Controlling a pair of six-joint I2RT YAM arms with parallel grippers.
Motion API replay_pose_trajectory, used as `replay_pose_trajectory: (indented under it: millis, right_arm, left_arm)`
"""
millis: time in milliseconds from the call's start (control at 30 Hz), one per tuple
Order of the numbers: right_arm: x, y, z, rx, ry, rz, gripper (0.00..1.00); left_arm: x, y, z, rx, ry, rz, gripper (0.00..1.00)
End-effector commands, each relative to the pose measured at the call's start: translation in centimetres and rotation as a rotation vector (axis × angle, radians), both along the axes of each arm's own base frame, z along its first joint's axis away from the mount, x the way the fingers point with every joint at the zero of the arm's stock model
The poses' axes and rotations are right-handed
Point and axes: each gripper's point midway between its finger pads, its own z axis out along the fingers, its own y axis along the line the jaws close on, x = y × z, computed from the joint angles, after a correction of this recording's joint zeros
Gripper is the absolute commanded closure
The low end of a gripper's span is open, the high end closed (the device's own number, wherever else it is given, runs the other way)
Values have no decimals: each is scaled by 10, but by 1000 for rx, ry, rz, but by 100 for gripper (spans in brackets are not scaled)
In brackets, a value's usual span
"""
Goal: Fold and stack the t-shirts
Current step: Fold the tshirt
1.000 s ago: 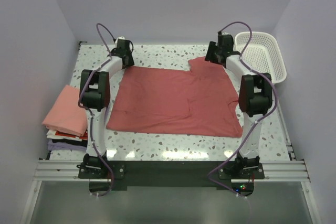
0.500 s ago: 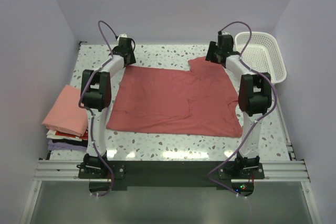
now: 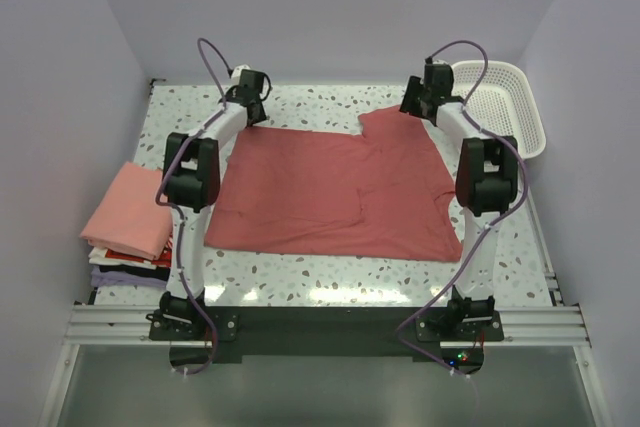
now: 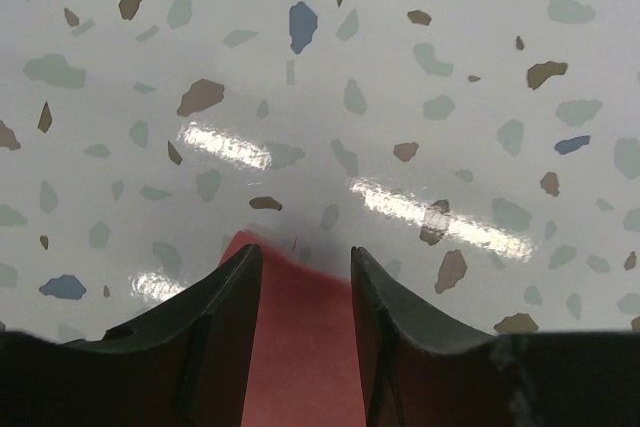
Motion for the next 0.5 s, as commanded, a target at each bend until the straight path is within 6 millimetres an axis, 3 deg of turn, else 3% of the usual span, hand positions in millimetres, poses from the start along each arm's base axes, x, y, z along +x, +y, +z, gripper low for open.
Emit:
replay_pose_trajectory:
  millis: [0,267,467]
  right_arm:
    - [14,-5,12,23,-42,-3,49]
    - [19,-11,-4,48,-11,-5,48]
    - [26,-16,-12,49,3,-12,48]
  left_arm:
    - [-2,11,-4,17,14,91,55]
    - [-5,14,-27,36,72,115,56]
    - [-7,14,-28,28,73,119,75]
